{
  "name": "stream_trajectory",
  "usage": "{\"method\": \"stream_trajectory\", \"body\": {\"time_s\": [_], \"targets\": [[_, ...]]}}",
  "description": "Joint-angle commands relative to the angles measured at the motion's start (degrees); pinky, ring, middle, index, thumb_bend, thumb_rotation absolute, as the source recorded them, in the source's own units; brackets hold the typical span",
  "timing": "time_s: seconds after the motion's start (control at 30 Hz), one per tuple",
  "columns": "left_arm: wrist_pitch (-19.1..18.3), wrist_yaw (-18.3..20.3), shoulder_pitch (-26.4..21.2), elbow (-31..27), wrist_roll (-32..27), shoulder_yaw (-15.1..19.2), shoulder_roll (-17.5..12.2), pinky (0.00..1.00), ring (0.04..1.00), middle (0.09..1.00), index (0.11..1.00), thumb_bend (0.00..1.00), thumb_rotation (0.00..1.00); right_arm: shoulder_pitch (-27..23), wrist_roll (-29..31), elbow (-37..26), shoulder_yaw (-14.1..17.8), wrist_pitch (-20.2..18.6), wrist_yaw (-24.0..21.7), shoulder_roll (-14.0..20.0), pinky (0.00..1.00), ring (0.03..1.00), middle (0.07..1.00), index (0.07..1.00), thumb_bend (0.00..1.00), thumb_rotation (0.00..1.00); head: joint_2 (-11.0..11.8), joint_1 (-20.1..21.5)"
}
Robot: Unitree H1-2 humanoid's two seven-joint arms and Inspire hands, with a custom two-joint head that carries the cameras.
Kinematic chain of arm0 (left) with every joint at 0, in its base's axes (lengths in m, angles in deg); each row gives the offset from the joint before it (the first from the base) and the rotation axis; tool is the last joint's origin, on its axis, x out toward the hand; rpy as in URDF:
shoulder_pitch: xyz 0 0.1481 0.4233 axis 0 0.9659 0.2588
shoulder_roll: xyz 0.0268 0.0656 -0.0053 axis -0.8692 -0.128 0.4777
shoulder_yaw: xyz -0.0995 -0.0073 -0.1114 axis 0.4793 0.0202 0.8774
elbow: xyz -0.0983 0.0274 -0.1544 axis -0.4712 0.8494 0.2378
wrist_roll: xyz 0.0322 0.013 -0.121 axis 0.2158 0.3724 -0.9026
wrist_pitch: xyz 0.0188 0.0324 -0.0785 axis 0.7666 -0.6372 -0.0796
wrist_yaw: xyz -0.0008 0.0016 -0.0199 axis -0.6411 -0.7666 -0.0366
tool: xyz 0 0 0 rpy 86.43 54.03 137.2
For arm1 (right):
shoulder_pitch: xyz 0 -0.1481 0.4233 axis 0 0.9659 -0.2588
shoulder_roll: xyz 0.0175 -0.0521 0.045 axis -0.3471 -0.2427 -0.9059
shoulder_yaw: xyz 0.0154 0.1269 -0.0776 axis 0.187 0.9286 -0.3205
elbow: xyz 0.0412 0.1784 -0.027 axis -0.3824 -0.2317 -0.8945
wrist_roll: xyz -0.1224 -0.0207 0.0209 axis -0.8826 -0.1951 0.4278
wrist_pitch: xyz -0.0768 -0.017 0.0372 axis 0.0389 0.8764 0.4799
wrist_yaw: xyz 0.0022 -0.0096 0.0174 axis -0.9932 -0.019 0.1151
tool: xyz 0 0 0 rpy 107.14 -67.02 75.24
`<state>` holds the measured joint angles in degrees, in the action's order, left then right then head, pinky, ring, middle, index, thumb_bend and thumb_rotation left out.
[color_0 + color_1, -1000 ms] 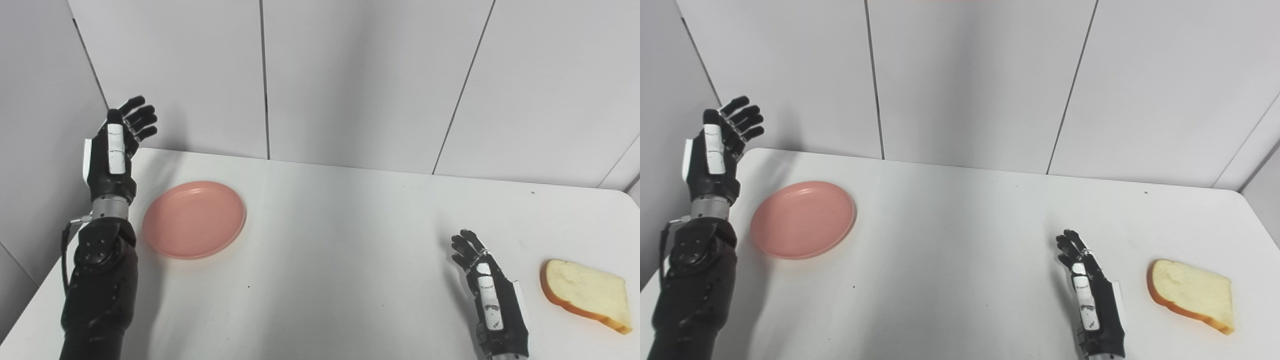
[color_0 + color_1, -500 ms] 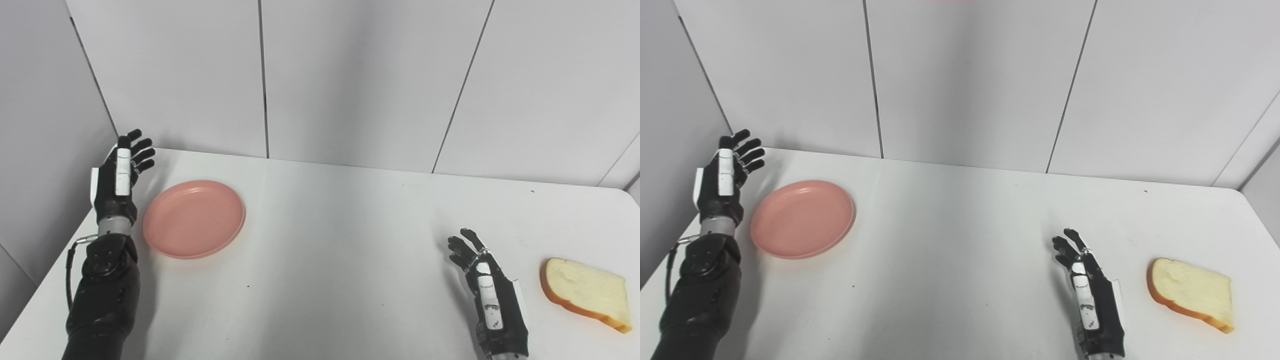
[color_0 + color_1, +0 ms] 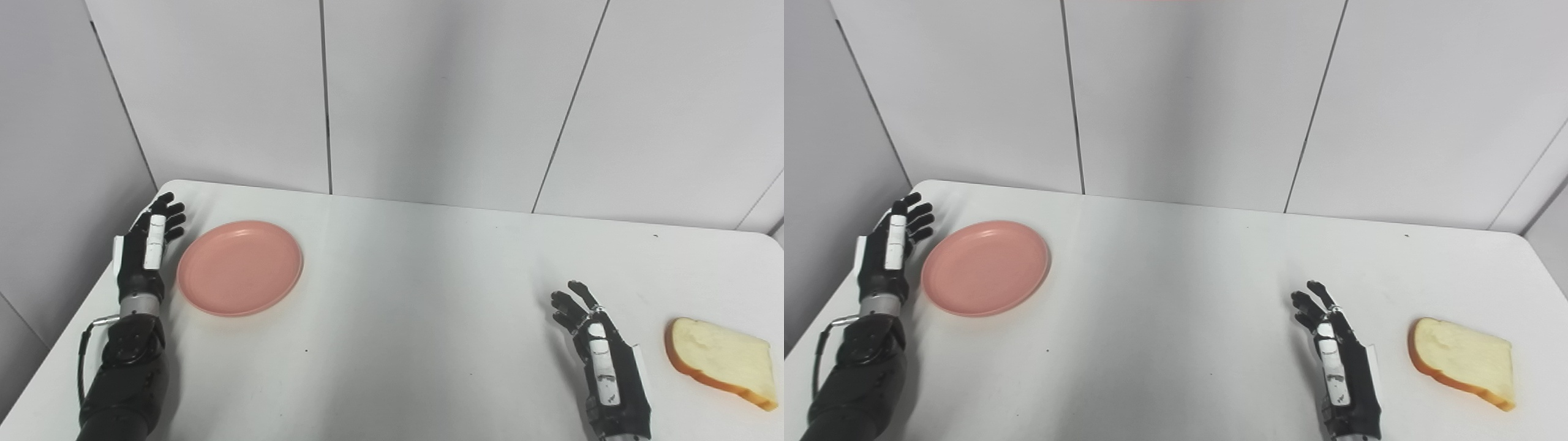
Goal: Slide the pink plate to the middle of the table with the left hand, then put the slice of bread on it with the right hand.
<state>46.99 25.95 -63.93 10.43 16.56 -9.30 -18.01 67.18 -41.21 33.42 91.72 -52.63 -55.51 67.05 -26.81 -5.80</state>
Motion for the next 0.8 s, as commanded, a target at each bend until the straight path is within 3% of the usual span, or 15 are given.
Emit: {"method": "stream_trajectory", "body": {"time_s": [0.0,0.13,0.33,0.43,0.77], "targets": [[2.3,0.1,-1.5,-1.2,0.2,-0.4,-1.1,0.78,0.781,0.782,0.780,0.95,0.92,2.9,1.0,2.4,-0.5,-0.7,0.0,-1.8,0.84,0.826,0.784,0.828,0.80,0.87,-0.1,-0.1],[2.5,1.0,-0.7,-1.6,0.0,-1.0,-0.7,0.74,0.776,0.774,0.768,0.96,0.91,3.0,0.7,2.3,-0.6,-0.8,0.2,-1.8,0.84,0.825,0.787,0.827,0.80,0.88,-0.1,0.2],[2.8,6.5,1.2,-4.2,-0.9,-2.4,-0.1,0.73,0.794,0.802,0.799,0.91,0.92,2.8,0.4,2.6,-0.7,-0.5,0.2,-1.8,0.83,0.823,0.788,0.828,0.80,0.88,-0.3,0.3],[2.8,8.1,2.1,-5.8,-0.4,-3.3,0.8,0.71,0.795,0.801,0.849,0.99,0.89,2.8,0.5,2.6,-0.7,-0.8,0.1,-1.8,0.84,0.829,0.794,0.828,0.79,0.88,-0.3,0.5],[0.7,7.9,5.0,-14.3,0.7,-6.2,4.6,0.65,0.764,0.792,0.888,0.92,0.87,2.6,0.2,2.9,-0.9,-0.5,0.3,-2.1,0.83,0.823,0.792,0.820,0.79,0.88,-0.4,1.1]]}}
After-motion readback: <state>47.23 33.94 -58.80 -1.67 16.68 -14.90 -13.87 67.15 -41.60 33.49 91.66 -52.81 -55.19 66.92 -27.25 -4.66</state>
